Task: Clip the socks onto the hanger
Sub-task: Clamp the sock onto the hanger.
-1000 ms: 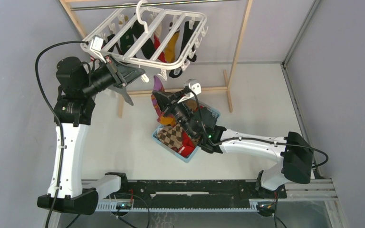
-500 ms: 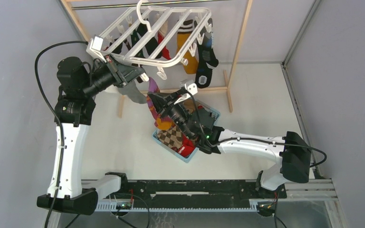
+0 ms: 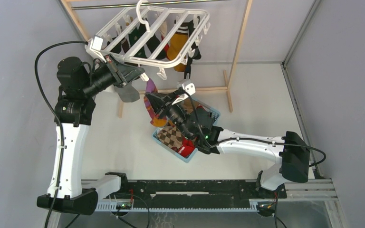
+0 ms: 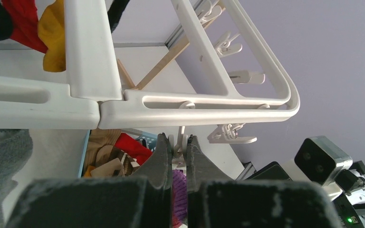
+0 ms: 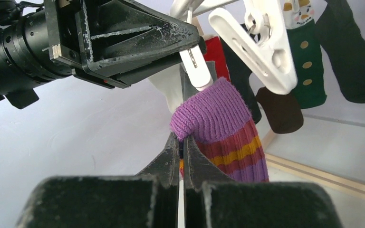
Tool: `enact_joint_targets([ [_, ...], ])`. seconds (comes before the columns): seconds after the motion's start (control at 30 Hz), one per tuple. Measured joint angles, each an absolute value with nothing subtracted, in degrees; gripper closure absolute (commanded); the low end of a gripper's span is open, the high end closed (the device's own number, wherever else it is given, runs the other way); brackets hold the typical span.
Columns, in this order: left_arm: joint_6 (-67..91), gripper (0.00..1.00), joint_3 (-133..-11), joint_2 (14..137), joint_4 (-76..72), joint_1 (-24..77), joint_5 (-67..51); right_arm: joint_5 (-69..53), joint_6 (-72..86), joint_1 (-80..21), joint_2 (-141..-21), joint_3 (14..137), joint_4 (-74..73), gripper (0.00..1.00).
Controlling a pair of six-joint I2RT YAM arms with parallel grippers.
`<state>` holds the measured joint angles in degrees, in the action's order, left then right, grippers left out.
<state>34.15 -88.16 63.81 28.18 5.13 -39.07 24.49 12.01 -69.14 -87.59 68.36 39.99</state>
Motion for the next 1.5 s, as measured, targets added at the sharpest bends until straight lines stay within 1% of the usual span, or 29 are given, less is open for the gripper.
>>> enact_joint_targets([
  [0.57,34.17,1.00,-88.16,63.70,28.21,5.13,-39.07,23.79,10.70,-69.45,-89.62,70.94,39.11,1.00],
  [1.5,34.13,1.00,-88.16,63.68,28.84,5.13,-38.54,24.75,10.37,-67.99,-89.67,71.00,36.97,1.00],
])
